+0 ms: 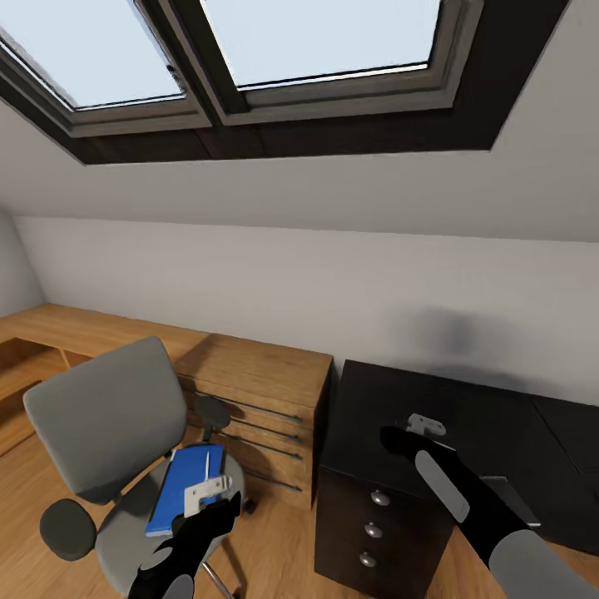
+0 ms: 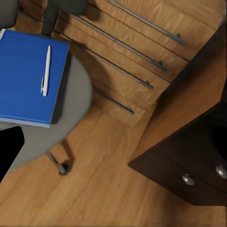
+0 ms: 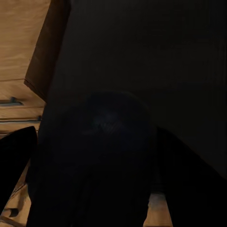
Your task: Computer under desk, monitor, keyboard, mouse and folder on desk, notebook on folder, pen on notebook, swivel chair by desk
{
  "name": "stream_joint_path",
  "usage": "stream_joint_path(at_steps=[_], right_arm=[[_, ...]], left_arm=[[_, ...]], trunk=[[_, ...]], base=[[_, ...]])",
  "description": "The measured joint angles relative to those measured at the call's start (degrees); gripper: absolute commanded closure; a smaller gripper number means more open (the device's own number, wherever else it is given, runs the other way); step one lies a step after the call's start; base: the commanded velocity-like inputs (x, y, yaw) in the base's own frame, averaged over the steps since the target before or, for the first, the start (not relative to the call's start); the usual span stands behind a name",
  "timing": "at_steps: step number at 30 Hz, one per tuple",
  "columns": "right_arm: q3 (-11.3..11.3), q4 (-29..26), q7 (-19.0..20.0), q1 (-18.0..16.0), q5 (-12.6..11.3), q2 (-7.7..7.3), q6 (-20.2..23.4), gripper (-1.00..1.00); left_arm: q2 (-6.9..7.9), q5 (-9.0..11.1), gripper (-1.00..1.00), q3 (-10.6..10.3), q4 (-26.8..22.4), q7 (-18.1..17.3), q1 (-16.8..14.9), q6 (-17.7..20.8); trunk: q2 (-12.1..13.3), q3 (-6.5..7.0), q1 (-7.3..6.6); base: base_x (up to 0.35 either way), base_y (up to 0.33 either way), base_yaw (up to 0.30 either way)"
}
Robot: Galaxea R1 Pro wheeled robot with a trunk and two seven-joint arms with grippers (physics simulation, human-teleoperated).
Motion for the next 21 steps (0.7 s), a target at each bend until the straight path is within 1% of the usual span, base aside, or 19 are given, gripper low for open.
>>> stream_joint_path(at_steps=[4, 7, 12, 14, 16, 17, 18, 20, 21], right_arm=[[0.0, 0.1, 0.0, 0.0, 0.0, 0.02, 0.0, 1.00], [0.0, 0.1, -0.1, 0.0, 0.1, 0.01, -0.1, 1.00], [0.0, -0.1, -0.1, 0.0, 0.3, -0.13, -0.1, 1.00], [0.0, 0.0, -0.2, 0.0, 0.3, -0.16, 0.0, 1.00], [0.0, 0.0, -0.2, 0.0, 0.3, -0.17, 0.0, 1.00], [0.1, -0.1, -0.1, 0.0, 0.4, -0.17, 0.0, 1.00], [0.1, -0.1, -0.1, 0.0, 0.5, -0.18, 0.1, 1.00], [0.3, -0.1, -0.1, 0.0, 1.5, -0.23, 0.3, 1.00], [0.5, 0.0, -0.1, 0.0, 3.0, -0.25, 0.3, 1.00]], left_arm=[[-0.08, 0.0, -1.00, 0.0, 0.3, 0.0, 0.0, 0.0], [-0.15, -0.1, -1.00, 0.0, 1.6, 0.0, 0.0, 0.0], [-0.01, 0.1, -1.00, 0.0, 3.3, 0.0, 0.0, 0.1], [0.01, 0.0, -1.00, 0.0, 7.2, -0.1, 0.0, -0.1], [0.01, -0.1, -1.00, 0.0, 9.5, -0.1, 0.0, -0.2], [0.05, -0.1, -1.00, 0.0, 12.6, -0.1, 0.0, -0.3], [0.06, -0.1, -1.00, 0.0, 13.7, -0.1, 0.0, -0.4], [0.04, -0.3, -1.00, -0.2, 17.8, -0.1, 0.0, -0.5], [0.06, -0.3, -1.00, -0.6, 19.7, -0.1, 0.0, -0.7]], trunk=[[0.0, 0.00, 0.00], [0.0, 0.00, 0.00], [0.0, 0.00, -0.01], [0.0, 0.00, -0.01], [0.0, 0.00, -0.01], [0.0, -0.01, -0.01], [0.0, 0.00, -0.01], [0.0, 0.03, -0.02], [0.0, 0.05, -0.02]], base=[[-0.181, -0.251, -0.264], [-0.167, -0.283, -0.276], [-0.057, -0.251, -0.290], [-0.014, -0.144, -0.294], [-0.008, -0.080, -0.295], [-0.004, -0.043, -0.295], [-0.003, -0.028, -0.295], [-0.001, -0.014, -0.295], [-0.001, -0.007, -0.295]])
